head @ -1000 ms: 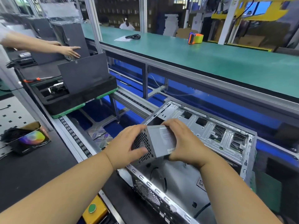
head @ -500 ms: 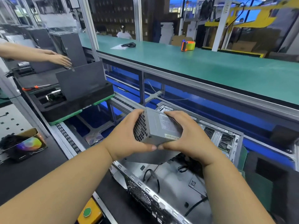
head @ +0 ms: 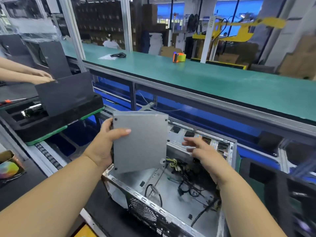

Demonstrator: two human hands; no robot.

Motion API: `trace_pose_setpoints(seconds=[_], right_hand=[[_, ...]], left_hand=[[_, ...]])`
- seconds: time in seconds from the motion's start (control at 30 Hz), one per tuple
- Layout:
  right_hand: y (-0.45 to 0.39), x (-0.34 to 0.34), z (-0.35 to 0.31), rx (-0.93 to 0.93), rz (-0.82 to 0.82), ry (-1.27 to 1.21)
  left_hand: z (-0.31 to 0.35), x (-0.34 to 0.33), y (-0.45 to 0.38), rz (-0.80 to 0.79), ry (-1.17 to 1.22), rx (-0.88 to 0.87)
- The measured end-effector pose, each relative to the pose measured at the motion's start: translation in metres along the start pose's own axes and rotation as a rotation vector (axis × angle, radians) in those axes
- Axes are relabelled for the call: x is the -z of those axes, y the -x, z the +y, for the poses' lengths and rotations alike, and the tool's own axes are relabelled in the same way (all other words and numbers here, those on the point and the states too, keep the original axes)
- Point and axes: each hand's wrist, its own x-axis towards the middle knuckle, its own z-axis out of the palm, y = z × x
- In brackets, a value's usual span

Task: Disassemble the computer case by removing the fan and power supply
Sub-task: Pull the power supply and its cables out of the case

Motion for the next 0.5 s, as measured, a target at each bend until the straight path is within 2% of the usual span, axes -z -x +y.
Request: trace_pose_setpoints(seconds=[0.27,0.33,0.5], right_hand=[[0.009,-0.036,-0.014,-0.149,-0.079,0.378],[0.006,-0.043,-0.011,-0.184,-0.029,0.476],[-0.004,-0.059,0.001,-0.352,0.140,0.549]], left_hand=[[0.017,0.018,-0.017,-0.106,0.175,0.086],[0.021,0.024,-0.021,-0.139,0.199,0.117],[0.032,0.046,-0.036,-0.194,0.197,0.114]])
